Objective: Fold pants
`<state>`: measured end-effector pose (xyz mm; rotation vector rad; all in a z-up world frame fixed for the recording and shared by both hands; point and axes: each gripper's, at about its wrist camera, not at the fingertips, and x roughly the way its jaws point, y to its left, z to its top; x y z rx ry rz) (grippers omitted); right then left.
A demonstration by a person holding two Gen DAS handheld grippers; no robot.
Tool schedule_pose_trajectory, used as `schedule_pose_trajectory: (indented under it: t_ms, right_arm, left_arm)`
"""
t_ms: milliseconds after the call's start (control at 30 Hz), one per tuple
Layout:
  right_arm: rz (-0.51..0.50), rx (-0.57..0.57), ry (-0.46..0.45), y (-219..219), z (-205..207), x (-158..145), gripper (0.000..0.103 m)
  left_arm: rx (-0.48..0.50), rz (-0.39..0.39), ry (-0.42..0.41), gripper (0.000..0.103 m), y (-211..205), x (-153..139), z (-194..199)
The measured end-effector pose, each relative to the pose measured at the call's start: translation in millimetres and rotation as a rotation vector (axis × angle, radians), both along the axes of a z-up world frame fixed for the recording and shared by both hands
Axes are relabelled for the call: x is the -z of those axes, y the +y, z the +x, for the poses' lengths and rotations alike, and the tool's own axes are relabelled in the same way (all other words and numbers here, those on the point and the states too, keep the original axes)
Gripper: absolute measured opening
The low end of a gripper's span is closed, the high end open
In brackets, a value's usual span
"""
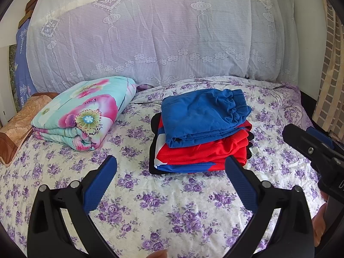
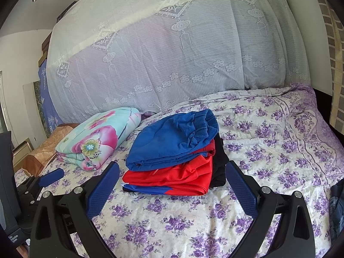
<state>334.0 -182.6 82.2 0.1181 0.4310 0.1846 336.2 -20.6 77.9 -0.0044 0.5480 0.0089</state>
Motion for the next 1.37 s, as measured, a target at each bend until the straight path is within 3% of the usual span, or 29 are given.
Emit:
schedule_pose_trajectory:
  t_ms: [833, 1067, 1367]
  right_arm:
    - [0.002, 0.003, -0.002, 0.3, -1.7, -0.9, 0.099]
    - [0.003, 0.003, -0.002, 0.3, -1.6, -0.9, 0.099]
    - [0.004, 0.003, -0.001, 0.1, -2.0, -0.8, 0.099]
  left_arm:
    - [0.015, -0.006, 0.004, 0.098, -3.2, 2.2, 0.3]
    - [0.006, 0.015, -0.028, 0.098, -5.1, 2.5, -2.9]
    - [-0.001, 0.005, -0.003, 0.098, -0.7, 2.2, 1.8]
